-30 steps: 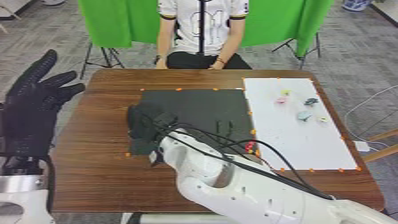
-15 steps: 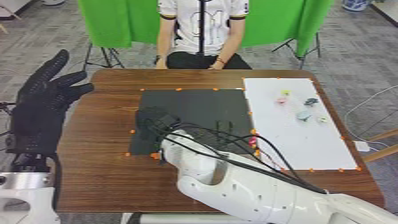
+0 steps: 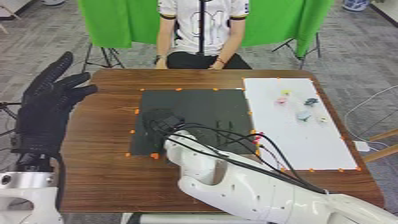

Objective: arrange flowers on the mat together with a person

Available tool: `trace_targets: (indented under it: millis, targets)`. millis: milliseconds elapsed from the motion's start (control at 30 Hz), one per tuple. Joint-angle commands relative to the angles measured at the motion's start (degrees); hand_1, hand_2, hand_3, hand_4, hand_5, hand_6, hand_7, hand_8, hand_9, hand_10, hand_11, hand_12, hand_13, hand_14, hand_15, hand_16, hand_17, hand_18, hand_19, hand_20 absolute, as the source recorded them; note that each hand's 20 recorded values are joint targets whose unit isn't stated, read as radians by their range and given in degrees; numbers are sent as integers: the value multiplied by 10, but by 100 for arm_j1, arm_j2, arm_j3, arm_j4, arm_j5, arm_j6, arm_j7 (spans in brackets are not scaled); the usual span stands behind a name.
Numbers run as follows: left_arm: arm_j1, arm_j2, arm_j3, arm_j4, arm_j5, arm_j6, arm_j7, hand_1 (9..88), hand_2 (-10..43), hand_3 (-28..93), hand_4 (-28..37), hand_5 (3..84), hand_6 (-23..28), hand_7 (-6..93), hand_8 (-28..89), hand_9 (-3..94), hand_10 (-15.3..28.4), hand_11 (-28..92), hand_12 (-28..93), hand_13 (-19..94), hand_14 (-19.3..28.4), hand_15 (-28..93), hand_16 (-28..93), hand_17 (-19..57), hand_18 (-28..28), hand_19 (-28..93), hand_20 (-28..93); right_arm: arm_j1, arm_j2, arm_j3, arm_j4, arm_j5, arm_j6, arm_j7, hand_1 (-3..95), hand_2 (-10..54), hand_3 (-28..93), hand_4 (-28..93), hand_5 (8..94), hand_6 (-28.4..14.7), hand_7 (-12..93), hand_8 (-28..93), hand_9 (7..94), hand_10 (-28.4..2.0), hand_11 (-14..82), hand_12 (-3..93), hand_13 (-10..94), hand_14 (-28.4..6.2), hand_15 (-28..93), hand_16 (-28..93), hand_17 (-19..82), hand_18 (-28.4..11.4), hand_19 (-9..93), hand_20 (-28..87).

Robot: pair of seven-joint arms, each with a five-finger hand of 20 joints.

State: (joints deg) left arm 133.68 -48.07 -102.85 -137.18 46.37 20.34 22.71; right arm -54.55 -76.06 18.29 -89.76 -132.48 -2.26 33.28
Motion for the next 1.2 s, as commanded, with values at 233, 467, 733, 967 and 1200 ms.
trace_targets:
  millis: [233,467,733,967,1200]
  targets:
    - [272,-169,-84,-56,74,-25,-181,212,-20,777,-283,293,37,156,-113,313,184,246,124,230,265,566,-87,-87,237,488,269,-66,-12,254,-237,-26,-302,-126,526,-95,581,-283,645,35,161,-123,858,-60,264,322,805,-44,580,207,381,-167,872,-8]
    - [742,-346,-275,-155,38,95,-20,214,-16,774,-283,294,38,157,-112,313,184,246,124,229,266,566,-88,-88,237,487,268,-879,230,1852,-1481,1349,-1718,-417,441,-95,664,-283,604,18,151,-120,767,-108,343,209,727,-72,589,182,317,-178,832,-5]
    - [1278,-609,-594,-174,354,172,-184,193,-6,765,-283,289,36,153,-111,303,181,241,124,218,267,553,-90,-98,238,467,253,-2887,529,4474,-2774,3708,-2246,-428,369,-95,676,-283,494,-12,129,-110,576,-170,231,154,537,-144,590,114,190,-200,738,18]
    - [1858,-740,-811,-224,331,231,-116,187,-1,764,-283,289,36,151,-109,304,180,240,125,218,266,548,-86,-100,238,464,241,-4057,545,5883,-2939,5820,-1578,-610,338,-80,674,-279,463,-19,125,-108,506,-182,199,153,467,-158,579,90,136,-211,670,50]
    - [2097,-827,-827,-233,187,347,42,183,0,770,-283,292,36,153,-109,307,182,241,125,220,266,546,-83,-101,234,452,223,-5007,525,6853,-3005,6635,-1260,-1624,322,-63,678,-282,413,-10,126,-104,436,-180,174,154,389,-162,533,82,89,-220,580,86]
